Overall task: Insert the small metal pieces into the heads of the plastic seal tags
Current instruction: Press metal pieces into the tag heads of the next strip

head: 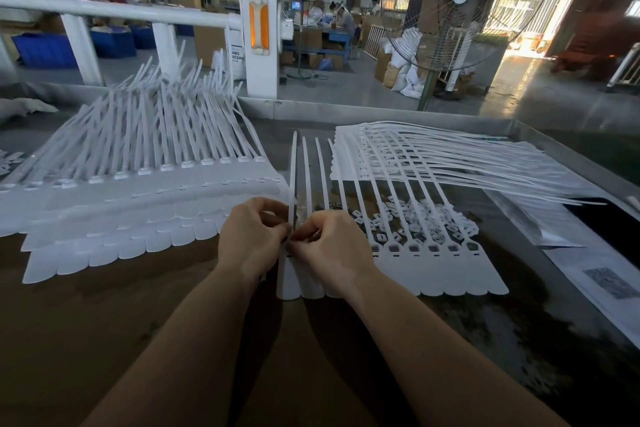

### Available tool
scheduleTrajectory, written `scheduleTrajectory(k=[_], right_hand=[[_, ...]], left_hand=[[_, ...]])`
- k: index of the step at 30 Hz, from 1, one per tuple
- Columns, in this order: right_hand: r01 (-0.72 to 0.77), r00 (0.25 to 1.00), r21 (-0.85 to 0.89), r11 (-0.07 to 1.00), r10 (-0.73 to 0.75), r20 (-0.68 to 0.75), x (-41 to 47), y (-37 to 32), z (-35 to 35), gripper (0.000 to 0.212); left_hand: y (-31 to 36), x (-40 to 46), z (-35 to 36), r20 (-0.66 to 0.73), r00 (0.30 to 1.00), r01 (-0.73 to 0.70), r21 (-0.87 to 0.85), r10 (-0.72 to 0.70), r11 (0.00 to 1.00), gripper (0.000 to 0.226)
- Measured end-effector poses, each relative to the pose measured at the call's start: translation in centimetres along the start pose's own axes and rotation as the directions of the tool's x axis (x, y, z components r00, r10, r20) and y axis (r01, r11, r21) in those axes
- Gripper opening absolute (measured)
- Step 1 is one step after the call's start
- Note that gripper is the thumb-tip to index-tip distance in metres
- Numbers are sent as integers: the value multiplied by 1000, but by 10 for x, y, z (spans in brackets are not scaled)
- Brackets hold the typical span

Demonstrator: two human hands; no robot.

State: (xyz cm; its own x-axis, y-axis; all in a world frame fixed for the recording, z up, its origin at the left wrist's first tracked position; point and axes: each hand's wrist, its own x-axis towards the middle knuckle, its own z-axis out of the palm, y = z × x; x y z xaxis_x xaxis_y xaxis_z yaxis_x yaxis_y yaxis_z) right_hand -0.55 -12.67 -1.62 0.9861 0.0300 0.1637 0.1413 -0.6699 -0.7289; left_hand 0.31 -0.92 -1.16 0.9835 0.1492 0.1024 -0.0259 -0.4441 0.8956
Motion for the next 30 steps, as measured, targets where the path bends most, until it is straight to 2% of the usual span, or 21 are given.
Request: scheduleTrajectory(k=[4,7,10,14,18,20,23,25,30], right_hand=[[-37,999,39,999,36,18,2,-3,1,17],[-57,998,79,995,57,5,3,-2,3,6],[3,1000,94,996,-1,-20,-1,0,2,4],[103,993,100,990,-96,-73,-5,0,-9,11],[75,977,-87,993,-91,-193,0,10,-44,14],[-27,972,-230,973,-29,-234,4,20,-67,14],[-225,955,-483,846,94,-282,6,37,-93,15],[-286,946,-537,794,147,-288,3,43,-102,16],[-290,953,-565,772,177,-247,1,41,-107,20]], left_hand=[[-1,-1,0,-3,1000,6,-34,-6,999,22],[-2,-1,1,-17,1000,1,-17,-2,1000,22],[-2,-1,4,-35,999,-16,23,17,1000,20],[-3,1,6,-51,998,-27,63,30,998,19],[-5,2,6,-34,999,-32,61,34,998,18],[-6,2,6,-30,999,-34,57,36,998,19],[-7,3,7,-42,998,-38,68,41,997,19],[-8,3,8,-48,998,-36,74,40,997,18],[-10,2,7,-39,999,-33,81,37,996,19]])
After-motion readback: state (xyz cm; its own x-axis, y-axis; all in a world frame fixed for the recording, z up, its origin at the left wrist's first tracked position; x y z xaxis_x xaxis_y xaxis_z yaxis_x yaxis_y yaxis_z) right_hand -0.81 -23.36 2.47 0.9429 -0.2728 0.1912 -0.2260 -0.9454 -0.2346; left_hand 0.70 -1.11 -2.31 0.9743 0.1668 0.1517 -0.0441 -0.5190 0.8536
